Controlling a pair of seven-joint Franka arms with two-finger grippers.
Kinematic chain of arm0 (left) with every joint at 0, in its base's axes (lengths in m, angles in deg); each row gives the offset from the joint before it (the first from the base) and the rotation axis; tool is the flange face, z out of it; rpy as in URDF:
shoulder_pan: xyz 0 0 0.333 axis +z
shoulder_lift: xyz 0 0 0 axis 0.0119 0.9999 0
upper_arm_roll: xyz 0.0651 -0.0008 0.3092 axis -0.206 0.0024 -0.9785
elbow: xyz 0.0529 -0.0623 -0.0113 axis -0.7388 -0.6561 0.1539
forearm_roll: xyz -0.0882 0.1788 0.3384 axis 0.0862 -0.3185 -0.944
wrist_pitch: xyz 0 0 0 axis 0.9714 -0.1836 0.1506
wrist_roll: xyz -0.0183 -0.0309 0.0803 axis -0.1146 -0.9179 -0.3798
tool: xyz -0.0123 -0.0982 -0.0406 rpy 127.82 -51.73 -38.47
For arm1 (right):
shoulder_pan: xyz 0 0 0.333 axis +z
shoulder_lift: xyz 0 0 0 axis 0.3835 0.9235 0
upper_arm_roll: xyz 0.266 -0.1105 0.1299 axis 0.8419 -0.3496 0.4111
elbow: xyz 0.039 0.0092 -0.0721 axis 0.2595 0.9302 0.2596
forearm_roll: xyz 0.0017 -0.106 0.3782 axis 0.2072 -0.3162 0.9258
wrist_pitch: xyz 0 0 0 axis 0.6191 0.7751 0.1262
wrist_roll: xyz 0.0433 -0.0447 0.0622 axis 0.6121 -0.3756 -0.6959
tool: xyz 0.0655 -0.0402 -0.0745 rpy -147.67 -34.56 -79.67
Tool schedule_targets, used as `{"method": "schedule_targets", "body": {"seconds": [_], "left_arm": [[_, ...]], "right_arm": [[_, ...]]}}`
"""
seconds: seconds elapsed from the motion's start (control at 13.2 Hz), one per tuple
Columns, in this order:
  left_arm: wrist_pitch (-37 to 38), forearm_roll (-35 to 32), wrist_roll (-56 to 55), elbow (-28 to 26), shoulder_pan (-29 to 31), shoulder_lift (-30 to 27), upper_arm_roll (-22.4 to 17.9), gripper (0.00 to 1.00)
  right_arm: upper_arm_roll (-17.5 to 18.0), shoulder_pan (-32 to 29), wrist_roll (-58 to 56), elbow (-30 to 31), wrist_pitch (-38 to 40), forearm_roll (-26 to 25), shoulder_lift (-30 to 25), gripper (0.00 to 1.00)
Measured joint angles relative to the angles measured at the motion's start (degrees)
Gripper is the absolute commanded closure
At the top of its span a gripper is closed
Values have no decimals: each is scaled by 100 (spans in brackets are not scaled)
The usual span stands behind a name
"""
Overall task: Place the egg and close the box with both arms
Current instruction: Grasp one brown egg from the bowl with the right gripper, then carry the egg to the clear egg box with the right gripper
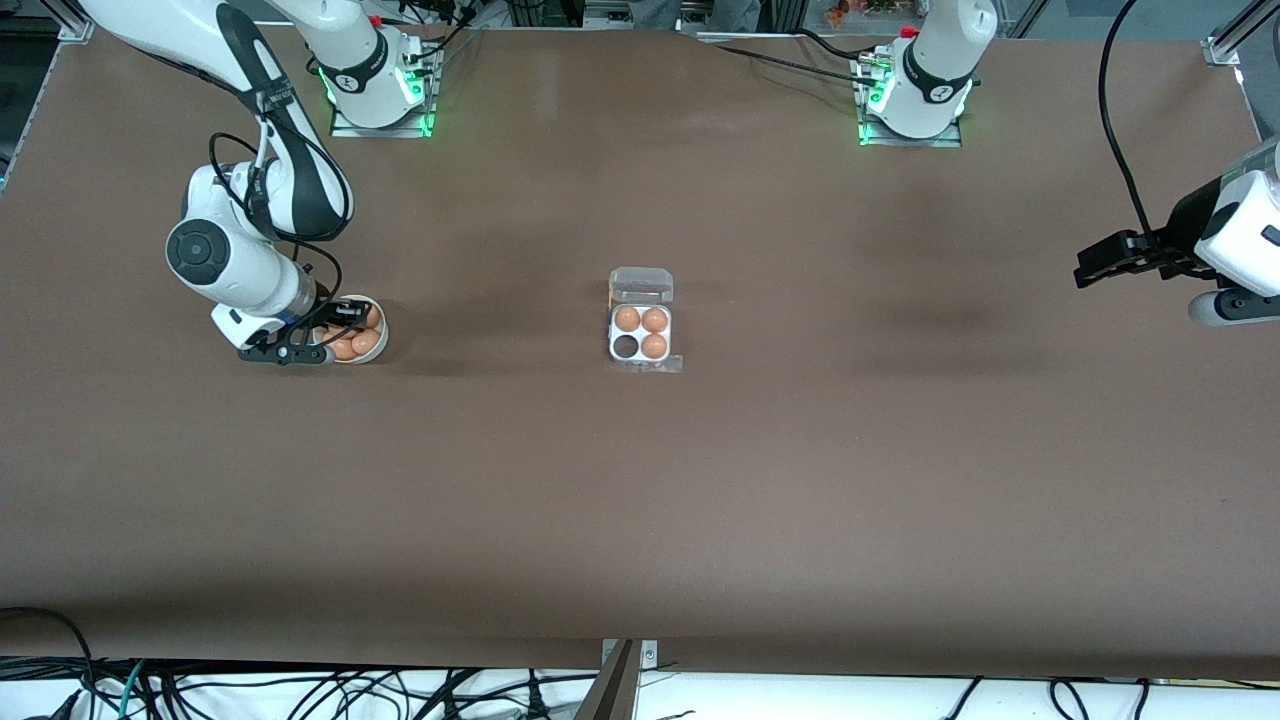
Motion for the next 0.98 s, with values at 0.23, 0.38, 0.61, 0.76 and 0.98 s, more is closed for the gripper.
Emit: {"method": "schedule_targets", "body": {"seconds": [0.23,0.38,0.61,0.76,0.98], "left_arm": [[0,0,0,0,0,0,0,0],[0,0,0,0,0,5,1,0],[0,0,0,0,-1,22,5,0],[0,0,0,0,-1,24,5,0],[0,0,0,0,0,24,5,0]], "right_arm": [[2,1,0,-299,403,0,-26,81],[71,15,128,-781,1100,6,-49,82],[739,108,1229,-1569,1754,35,-35,82],[1258,278,2209,-1975,1792,72,186,82],[1644,701,3514,-2874,1774,82,951,82]]}}
